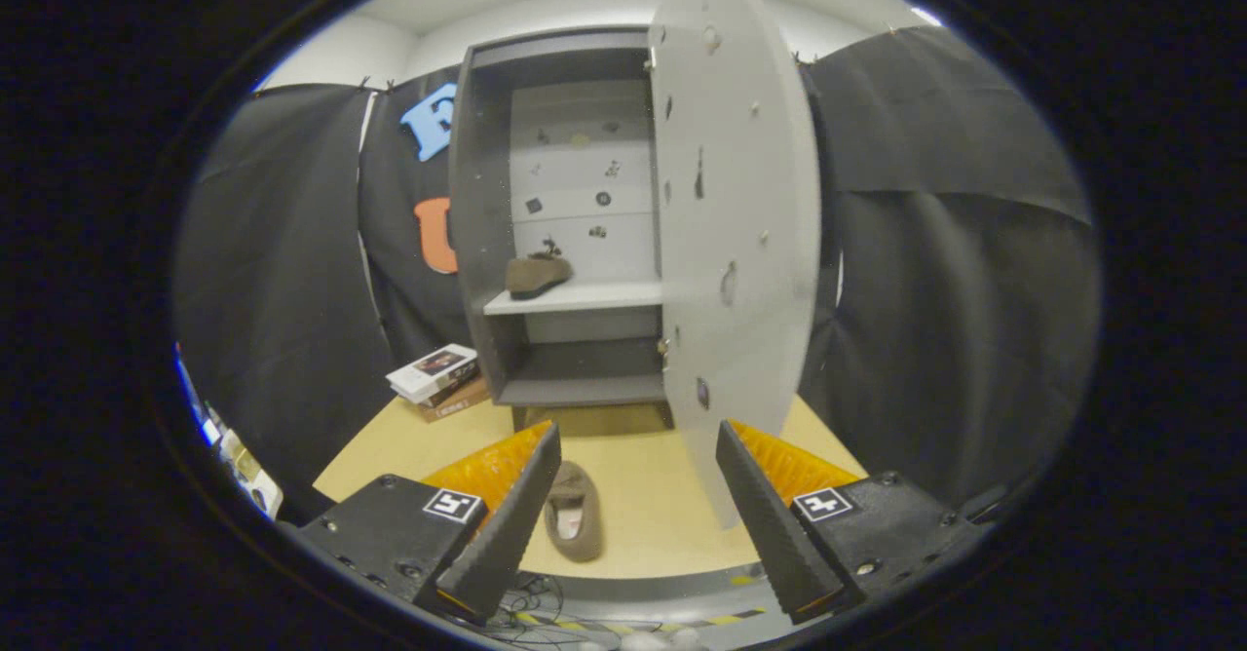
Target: Open the shoe cabinet door, grab the shoes and put them into the shoe cabinet, then close the shoe cabinet door.
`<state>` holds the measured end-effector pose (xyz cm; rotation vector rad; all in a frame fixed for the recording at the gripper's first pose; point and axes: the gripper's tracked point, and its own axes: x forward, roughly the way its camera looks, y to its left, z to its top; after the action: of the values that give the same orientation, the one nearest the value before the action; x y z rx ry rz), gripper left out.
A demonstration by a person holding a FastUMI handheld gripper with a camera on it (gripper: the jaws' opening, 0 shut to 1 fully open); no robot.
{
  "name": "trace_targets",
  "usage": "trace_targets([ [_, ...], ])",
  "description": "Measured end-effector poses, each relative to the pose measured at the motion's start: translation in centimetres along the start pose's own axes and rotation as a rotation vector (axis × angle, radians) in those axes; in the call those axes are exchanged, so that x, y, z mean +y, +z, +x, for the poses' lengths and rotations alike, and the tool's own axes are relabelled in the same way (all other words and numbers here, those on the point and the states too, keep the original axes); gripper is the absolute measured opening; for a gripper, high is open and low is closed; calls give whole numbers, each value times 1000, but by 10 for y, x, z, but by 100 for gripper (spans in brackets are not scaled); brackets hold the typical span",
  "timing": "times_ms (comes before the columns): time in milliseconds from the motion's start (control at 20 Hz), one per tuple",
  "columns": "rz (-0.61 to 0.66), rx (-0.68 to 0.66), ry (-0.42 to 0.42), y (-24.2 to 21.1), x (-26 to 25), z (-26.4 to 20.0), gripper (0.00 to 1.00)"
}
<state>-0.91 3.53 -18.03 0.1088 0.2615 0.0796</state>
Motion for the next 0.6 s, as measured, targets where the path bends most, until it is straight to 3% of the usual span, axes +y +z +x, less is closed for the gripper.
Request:
trace_targets([
  [600,8,289,153,-183,104,166,100],
])
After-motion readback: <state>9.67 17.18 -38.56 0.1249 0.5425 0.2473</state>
